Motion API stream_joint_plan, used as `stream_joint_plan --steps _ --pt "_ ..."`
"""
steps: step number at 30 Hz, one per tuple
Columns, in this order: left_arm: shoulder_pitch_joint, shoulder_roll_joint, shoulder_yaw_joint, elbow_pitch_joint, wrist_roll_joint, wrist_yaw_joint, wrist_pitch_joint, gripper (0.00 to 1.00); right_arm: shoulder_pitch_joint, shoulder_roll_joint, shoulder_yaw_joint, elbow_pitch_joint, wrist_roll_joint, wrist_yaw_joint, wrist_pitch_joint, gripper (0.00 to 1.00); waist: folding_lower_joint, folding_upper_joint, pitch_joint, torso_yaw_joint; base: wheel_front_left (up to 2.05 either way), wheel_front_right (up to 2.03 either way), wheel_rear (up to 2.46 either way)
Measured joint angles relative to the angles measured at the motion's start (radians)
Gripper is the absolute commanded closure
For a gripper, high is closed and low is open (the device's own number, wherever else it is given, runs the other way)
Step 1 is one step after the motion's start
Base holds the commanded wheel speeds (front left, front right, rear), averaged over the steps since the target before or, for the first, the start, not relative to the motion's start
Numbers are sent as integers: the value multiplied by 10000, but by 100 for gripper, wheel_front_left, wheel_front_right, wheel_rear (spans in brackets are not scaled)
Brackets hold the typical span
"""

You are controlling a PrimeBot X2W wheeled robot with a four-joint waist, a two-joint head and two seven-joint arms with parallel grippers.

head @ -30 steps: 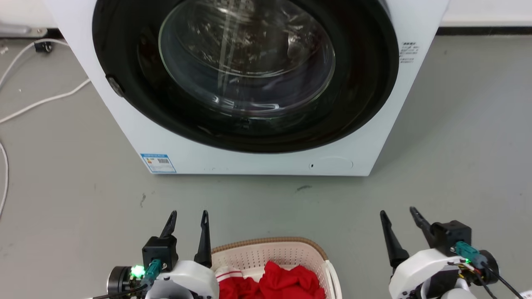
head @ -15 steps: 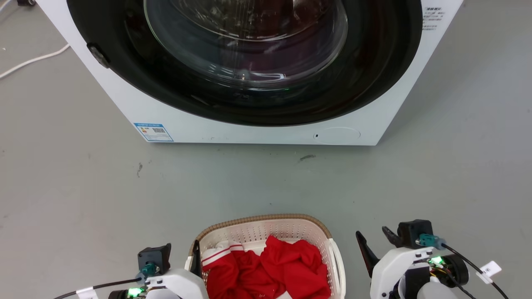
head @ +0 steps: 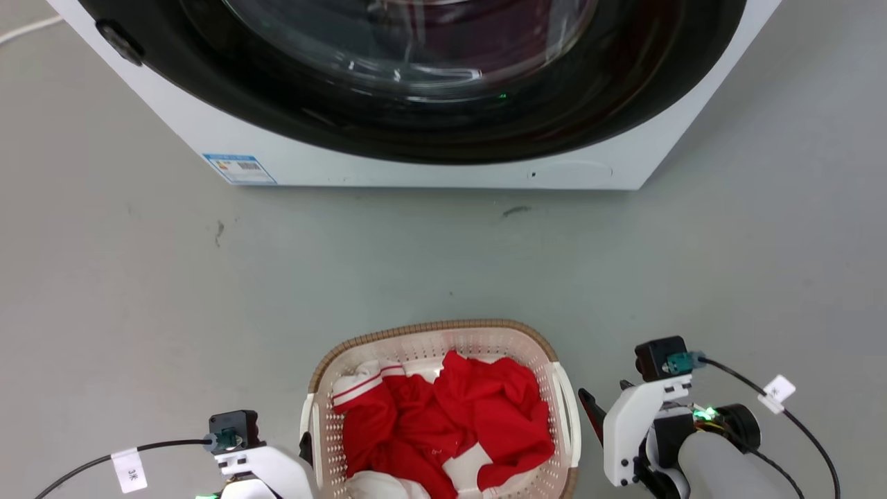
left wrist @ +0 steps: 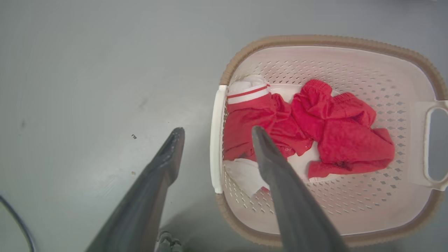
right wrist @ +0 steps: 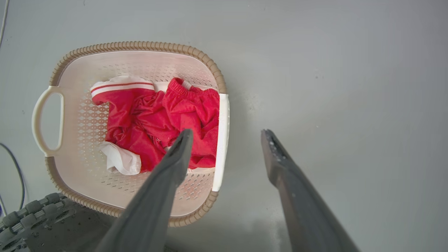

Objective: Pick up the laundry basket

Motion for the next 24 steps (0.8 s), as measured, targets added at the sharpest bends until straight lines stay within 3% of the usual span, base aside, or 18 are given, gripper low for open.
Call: stream_joint_plan --steps 9,24 --pt "-715 6 163 1106 -359 -52 44 0 -1205 2 1126 1202 1005 0 428 0 0 0 1127 10 0 0 0" --pt "-2000 -245 42 2224 -681 -286 -516 0 -2772 -59 2343 2700 1499 0 316 0 0 0 2885 268 0 0 0"
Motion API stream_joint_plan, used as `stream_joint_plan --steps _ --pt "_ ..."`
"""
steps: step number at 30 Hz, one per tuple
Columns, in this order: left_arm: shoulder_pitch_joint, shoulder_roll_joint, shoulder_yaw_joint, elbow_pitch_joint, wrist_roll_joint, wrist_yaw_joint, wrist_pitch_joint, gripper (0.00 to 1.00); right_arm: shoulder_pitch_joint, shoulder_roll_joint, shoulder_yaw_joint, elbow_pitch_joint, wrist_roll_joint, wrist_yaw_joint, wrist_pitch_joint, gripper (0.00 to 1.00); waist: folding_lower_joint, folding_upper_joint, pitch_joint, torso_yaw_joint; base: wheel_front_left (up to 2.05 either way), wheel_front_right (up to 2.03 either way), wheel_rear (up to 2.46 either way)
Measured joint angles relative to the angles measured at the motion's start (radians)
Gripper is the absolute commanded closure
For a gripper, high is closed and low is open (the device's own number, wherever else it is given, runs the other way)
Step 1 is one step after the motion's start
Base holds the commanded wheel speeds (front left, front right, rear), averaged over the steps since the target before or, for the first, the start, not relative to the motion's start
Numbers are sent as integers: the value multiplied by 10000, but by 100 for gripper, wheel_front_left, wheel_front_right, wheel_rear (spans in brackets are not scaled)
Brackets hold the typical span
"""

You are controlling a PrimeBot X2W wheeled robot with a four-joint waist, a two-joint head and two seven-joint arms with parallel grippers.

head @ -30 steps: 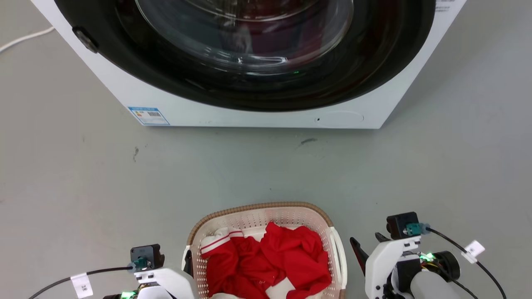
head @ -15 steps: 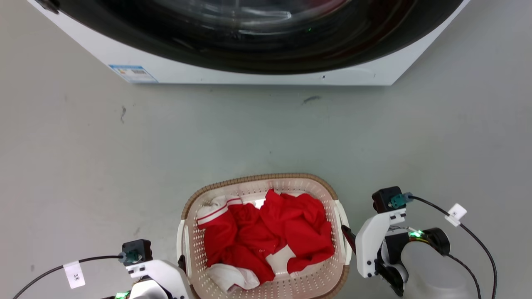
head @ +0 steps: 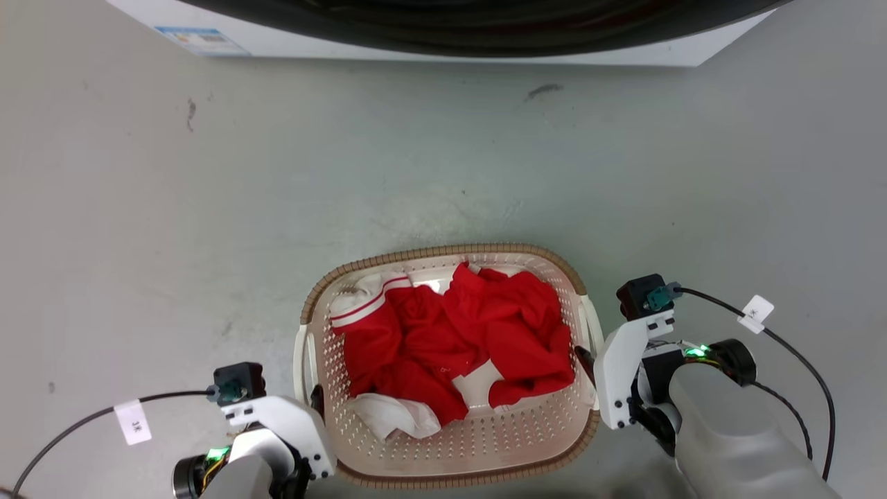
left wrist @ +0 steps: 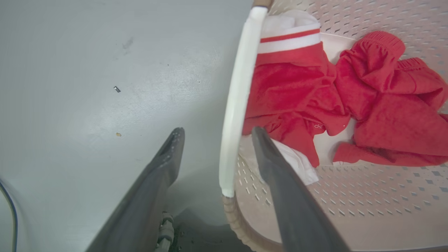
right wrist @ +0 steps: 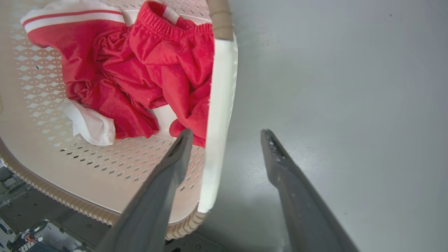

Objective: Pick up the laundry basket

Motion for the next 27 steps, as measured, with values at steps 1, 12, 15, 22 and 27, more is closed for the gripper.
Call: stream_joint_plan --steps 1,12,15,22,27 --pt "-95 -19 -23 40 -2 -2 -36 0 -77 -19 58 56 33 0 -33 0 0 0 99 15 0 0 0" --pt "-803 -98 -192 414 -169 -127 -270 100 -546 -63 780 240 731 0 -163 0 0 0 933 161 0 0 0" --pt "-866 -109 -222 481 -203 -211 -347 100 -580 -52 986 199 1083 0 -109 100 0 0 1020 200 0 0 0" --pt "-900 -130 -299 633 -267 -255 -481 100 -607 -42 1438 161 1766 -17 -35 100 0 0 938 195 0 0 0" --pt "-880 -121 -337 715 -345 -286 -491 100 -512 -71 1758 153 2249 -19 111 100 0 0 711 159 0 0 0"
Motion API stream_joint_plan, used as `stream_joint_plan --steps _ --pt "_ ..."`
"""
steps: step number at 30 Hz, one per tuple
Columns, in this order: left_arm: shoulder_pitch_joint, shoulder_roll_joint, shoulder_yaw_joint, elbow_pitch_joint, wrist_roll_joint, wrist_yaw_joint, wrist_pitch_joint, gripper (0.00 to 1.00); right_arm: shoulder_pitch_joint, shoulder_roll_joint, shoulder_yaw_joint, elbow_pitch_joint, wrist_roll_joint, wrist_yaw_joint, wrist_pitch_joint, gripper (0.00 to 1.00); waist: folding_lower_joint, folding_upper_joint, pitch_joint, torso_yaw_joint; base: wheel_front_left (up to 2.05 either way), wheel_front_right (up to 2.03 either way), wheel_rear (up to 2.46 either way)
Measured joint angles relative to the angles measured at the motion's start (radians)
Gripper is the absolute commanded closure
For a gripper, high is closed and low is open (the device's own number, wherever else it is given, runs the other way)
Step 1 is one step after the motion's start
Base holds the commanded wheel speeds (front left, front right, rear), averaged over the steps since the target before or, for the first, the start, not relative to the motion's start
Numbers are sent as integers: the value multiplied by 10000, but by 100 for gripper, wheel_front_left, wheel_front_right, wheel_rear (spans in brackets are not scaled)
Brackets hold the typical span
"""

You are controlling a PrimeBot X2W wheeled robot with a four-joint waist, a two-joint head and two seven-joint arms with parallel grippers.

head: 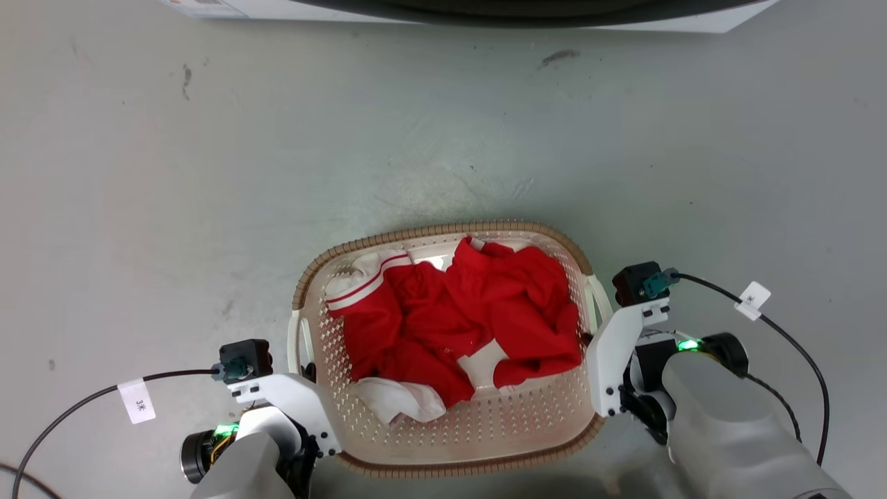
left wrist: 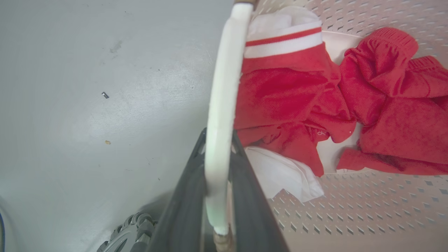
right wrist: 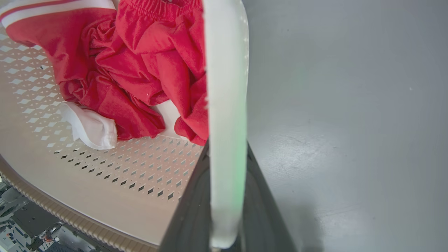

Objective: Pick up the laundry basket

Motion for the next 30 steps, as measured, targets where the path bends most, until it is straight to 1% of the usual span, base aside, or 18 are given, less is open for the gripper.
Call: stream_joint_plan --steps 5,7,20,22,23,25,26,30 --pt "149 0 -94 90 -61 -94 249 100 337 -33 219 -54 662 -2 293 100 0 0 -544 -31 0 0 0" --pt "234 0 -142 123 -107 -128 495 100 552 -56 339 -121 986 -17 631 100 0 0 -866 -52 0 0 0" --pt "689 86 -445 257 -447 -360 2909 100 1535 -224 1266 -414 2516 -71 2663 100 -1 1 -3521 -298 0 0 0" --pt "689 102 -474 261 -449 -374 3066 100 1562 -251 1317 -439 2606 -71 2752 100 -1 1 -3720 -323 0 0 0" --pt "681 148 -539 261 -464 -418 3417 100 1573 -286 1394 -487 2800 -73 2957 100 -1 1 -4107 -377 0 0 0" --pt "633 198 -604 261 -477 -449 3697 100 1572 -326 1478 -510 2938 -73 3037 100 -1 0 -4459 -441 0 0 0" --pt "633 198 -604 261 -477 -449 3697 100 1572 -326 1478 -510 2938 -73 3037 100 -1 0 -4459 -441 0 0 0" --pt "393 236 -755 257 -474 -495 4136 100 1521 -424 1555 -533 3244 -71 3175 100 -2 1 -5034 -592 0 0 0"
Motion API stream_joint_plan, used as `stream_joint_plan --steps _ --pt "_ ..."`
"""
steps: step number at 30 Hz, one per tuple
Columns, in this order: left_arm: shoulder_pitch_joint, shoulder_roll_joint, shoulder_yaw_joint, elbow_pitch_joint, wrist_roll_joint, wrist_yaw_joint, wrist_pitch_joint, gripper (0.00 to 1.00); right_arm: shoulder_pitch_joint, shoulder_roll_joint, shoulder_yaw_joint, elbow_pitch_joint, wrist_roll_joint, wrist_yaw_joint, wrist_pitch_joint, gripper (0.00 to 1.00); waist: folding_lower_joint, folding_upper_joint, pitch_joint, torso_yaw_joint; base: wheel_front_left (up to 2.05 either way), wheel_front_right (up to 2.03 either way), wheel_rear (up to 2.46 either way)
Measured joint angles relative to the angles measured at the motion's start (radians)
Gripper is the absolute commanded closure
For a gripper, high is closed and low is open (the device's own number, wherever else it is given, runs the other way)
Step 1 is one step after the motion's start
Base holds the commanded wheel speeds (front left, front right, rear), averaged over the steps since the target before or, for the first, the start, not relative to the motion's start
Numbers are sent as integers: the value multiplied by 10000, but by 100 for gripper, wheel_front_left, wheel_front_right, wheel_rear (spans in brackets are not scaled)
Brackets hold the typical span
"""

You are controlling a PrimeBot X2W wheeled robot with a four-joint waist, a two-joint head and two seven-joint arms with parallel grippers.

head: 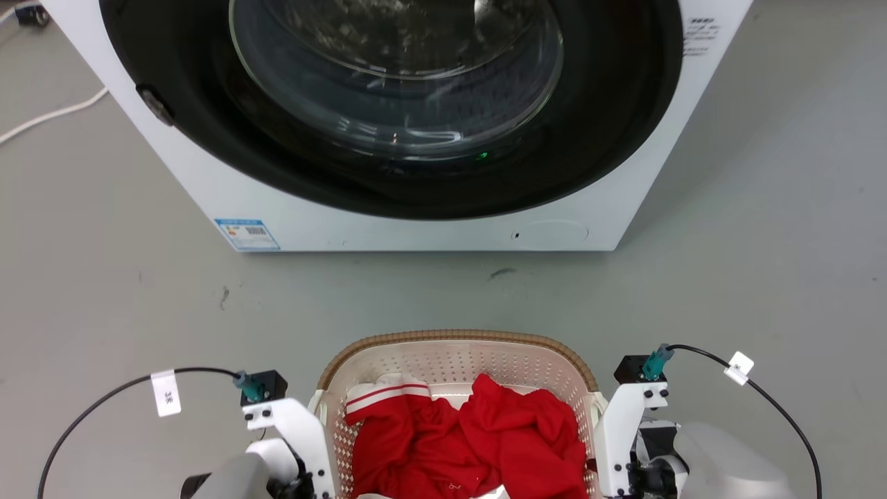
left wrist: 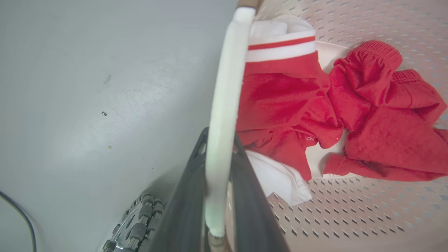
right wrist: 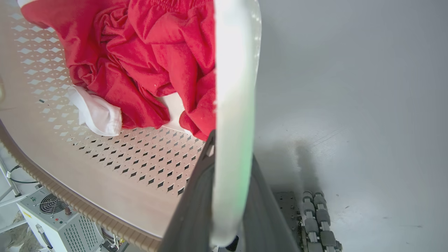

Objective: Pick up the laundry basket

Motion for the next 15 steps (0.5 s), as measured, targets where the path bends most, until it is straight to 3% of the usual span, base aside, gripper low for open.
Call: stream_joint_plan --steps 15 --pt "-1201 6 -405 0 -54 -58 1829 100 -675 -265 61 295 1133 0 1864 100 0 0 -1241 -331 0 0 0"
